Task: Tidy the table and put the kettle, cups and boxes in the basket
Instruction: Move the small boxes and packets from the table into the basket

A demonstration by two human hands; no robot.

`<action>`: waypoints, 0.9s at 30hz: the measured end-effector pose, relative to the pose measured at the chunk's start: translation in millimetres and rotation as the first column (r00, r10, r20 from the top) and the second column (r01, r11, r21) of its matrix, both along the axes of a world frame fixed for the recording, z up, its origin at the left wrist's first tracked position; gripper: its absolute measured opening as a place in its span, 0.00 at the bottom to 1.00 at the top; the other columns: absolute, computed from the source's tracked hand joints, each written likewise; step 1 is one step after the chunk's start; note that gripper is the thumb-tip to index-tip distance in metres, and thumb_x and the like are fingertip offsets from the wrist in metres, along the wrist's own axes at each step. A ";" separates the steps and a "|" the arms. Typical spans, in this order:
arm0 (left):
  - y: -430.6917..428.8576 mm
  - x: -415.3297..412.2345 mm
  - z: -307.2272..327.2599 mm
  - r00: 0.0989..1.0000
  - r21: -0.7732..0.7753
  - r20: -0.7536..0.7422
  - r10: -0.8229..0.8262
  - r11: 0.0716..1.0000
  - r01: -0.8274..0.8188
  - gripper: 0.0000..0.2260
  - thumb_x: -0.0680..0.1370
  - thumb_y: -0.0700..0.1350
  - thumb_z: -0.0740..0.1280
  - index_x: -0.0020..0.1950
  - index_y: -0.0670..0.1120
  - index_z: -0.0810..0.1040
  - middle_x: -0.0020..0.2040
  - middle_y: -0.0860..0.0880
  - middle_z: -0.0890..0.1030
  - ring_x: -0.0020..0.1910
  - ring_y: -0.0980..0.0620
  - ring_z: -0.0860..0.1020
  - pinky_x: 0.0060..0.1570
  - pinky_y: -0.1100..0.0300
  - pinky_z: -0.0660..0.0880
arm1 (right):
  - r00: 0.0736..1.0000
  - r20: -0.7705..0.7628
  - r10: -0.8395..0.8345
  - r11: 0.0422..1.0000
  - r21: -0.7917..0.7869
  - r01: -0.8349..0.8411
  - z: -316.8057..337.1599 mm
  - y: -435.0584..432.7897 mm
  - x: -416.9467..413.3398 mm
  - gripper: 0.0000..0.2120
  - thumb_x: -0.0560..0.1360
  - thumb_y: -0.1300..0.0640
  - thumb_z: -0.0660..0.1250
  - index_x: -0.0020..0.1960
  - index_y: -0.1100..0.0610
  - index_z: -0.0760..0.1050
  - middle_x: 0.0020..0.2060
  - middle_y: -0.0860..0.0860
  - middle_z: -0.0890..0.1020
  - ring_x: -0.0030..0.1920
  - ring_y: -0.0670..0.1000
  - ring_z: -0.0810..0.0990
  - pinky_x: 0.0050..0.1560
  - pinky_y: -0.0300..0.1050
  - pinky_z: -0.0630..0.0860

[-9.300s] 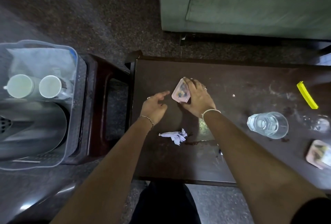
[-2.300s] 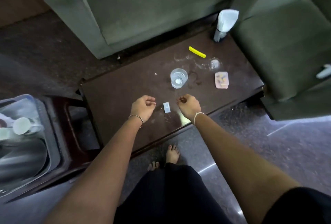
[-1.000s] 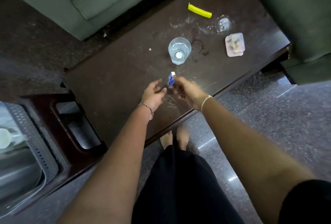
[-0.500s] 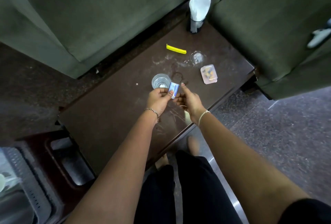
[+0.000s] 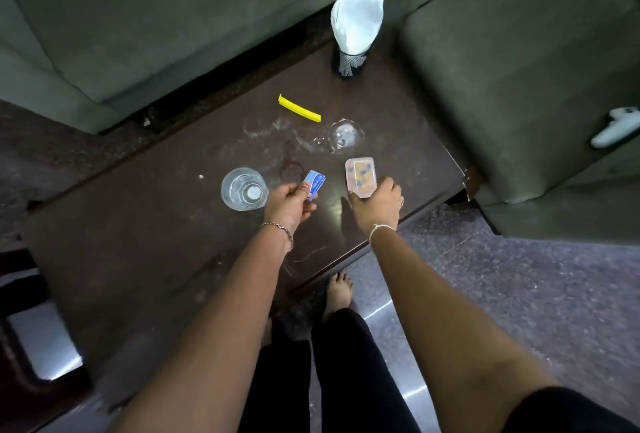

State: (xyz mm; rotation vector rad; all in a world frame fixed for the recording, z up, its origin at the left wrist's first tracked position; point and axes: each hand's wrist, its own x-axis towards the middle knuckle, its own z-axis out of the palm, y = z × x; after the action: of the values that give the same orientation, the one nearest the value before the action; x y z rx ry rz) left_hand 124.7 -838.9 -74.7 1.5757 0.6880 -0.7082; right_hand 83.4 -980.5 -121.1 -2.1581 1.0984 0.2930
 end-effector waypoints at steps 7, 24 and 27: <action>-14.2 8.4 -24.7 0.995 0.036 0.004 0.096 0.995 -0.096 0.02 0.78 0.45 0.66 0.46 0.49 0.76 0.39 0.50 0.81 0.22 0.64 0.75 0.35 0.65 0.73 | 0.988 -0.039 0.153 0.988 0.005 -0.153 -22.9 -23.1 28.0 0.42 0.68 0.43 0.74 0.74 0.55 0.58 0.66 0.59 0.68 0.67 0.62 0.68 0.61 0.56 0.72; 6.8 -3.7 18.1 0.967 -0.022 0.067 0.245 0.970 -0.244 0.03 0.77 0.45 0.68 0.43 0.50 0.77 0.39 0.50 0.83 0.31 0.59 0.77 0.36 0.66 0.74 | 0.994 0.027 0.110 0.986 0.122 -0.113 20.6 -21.7 31.6 0.29 0.68 0.46 0.69 0.65 0.56 0.65 0.55 0.57 0.80 0.55 0.61 0.79 0.48 0.45 0.71; 20.9 -7.8 46.1 0.954 -0.065 0.098 0.282 0.959 -0.276 0.02 0.77 0.45 0.68 0.45 0.50 0.77 0.39 0.50 0.82 0.29 0.60 0.79 0.36 0.66 0.73 | 0.990 0.115 -0.087 0.950 0.308 0.048 56.7 -9.7 30.3 0.24 0.69 0.44 0.68 0.62 0.53 0.72 0.54 0.54 0.81 0.52 0.55 0.80 0.52 0.43 0.74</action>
State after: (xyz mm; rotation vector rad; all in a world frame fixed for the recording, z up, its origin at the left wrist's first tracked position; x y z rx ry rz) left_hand 116.8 -818.0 -28.6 1.4227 0.7886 -0.4254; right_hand 113.7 -990.2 -64.4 -1.8360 0.9830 0.2701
